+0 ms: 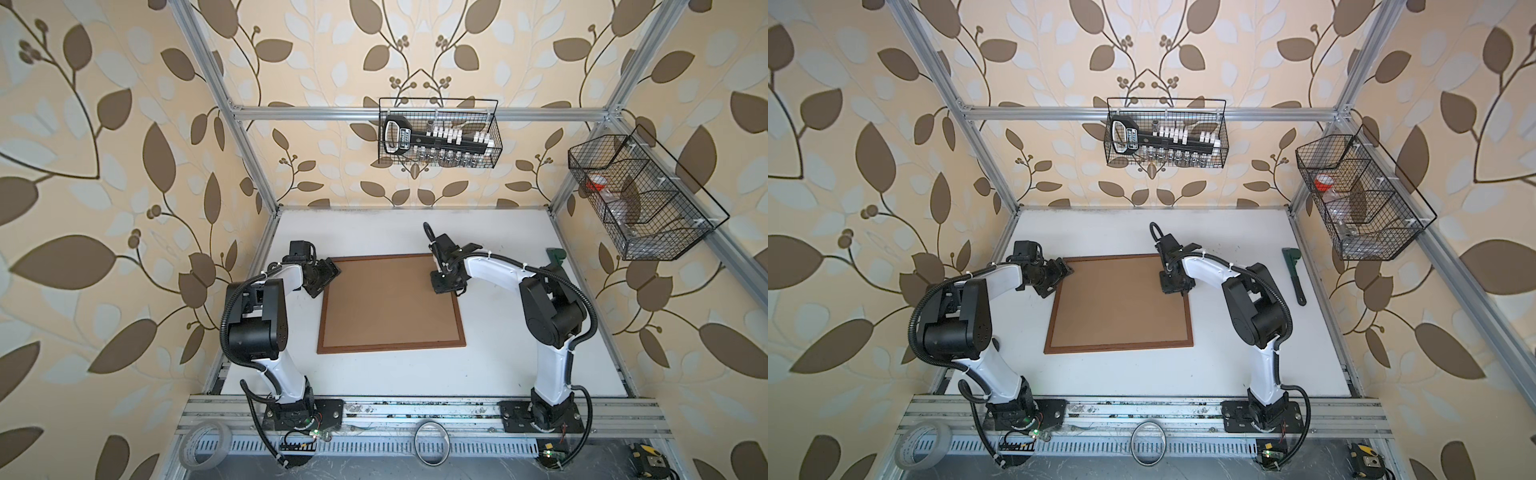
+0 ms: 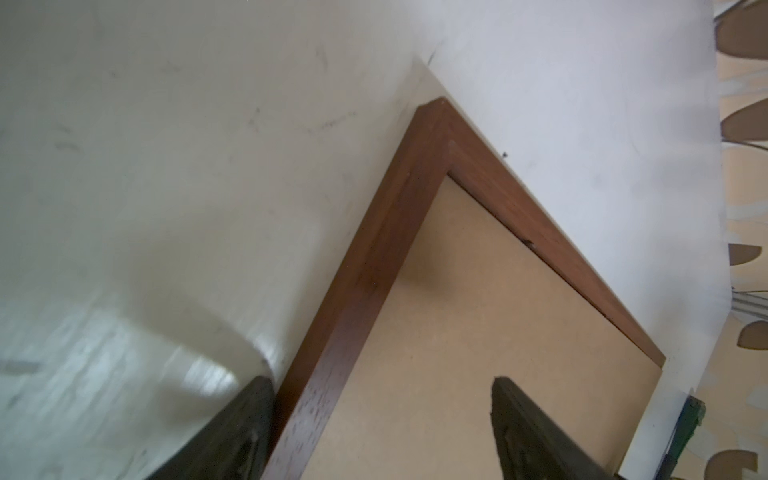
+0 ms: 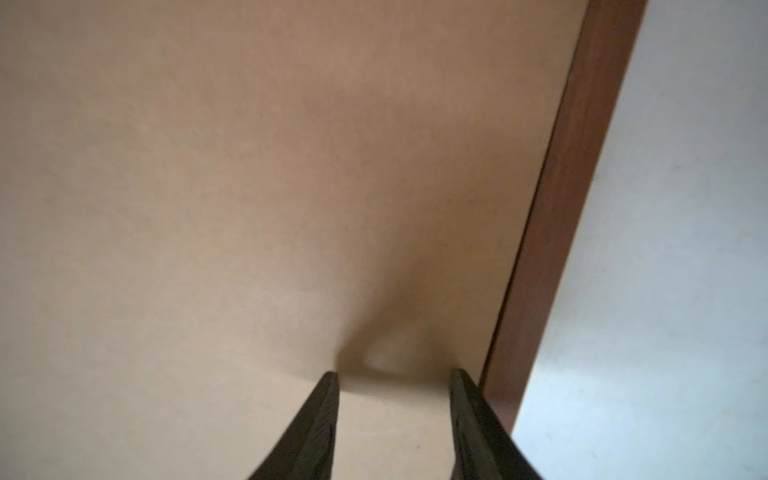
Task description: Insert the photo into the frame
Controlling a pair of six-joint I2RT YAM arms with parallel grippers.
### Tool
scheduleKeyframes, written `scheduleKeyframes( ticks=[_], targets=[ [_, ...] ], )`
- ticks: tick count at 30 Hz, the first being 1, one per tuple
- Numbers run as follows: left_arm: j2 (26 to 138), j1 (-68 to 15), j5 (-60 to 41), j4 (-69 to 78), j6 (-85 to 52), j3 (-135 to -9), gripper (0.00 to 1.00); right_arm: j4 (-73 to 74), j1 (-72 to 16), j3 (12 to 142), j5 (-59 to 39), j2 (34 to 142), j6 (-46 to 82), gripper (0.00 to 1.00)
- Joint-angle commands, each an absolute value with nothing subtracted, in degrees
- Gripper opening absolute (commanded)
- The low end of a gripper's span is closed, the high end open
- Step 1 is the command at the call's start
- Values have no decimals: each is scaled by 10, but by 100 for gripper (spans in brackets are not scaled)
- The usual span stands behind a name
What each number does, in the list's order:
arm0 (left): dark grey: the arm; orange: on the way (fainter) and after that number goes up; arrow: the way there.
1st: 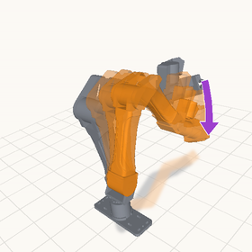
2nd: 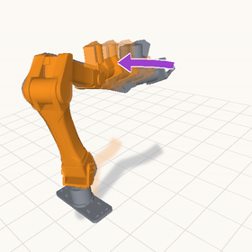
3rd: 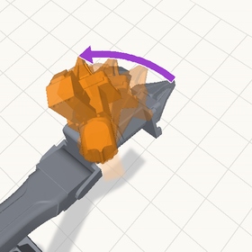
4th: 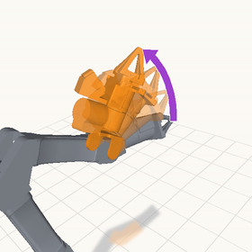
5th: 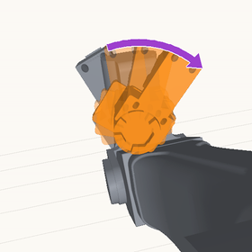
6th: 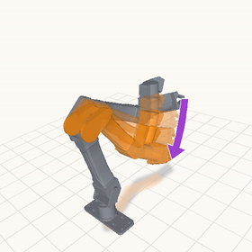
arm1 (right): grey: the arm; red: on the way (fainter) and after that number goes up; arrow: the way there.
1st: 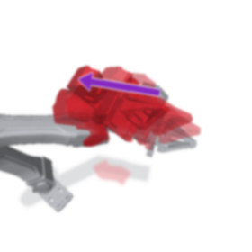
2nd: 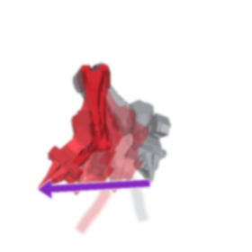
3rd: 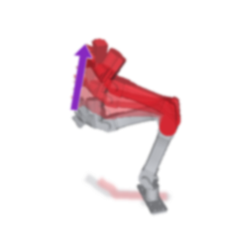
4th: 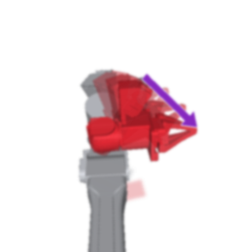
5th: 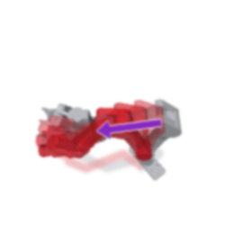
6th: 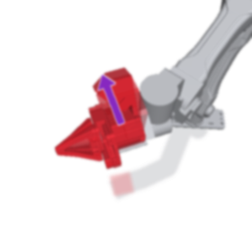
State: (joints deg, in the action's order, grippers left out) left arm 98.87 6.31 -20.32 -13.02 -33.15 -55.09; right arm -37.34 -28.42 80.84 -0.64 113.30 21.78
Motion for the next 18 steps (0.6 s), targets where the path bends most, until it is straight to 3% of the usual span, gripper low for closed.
scheduleKeyframes(
  ticks=[1, 6, 18],
  targets=[
    [986, 55, -237, -235, -334, -543, 86, -313, -271, 802, -117, 1095, 248, 48],
    [979, 99, -220, -200, -362, -538, 90, -304, -242, 834, -87, 1113, 289, 53],
    [1011, 102, -256, -176, -374, -545, 93, -355, -220, 895, -50, 1194, 256, 55]
  ],
)
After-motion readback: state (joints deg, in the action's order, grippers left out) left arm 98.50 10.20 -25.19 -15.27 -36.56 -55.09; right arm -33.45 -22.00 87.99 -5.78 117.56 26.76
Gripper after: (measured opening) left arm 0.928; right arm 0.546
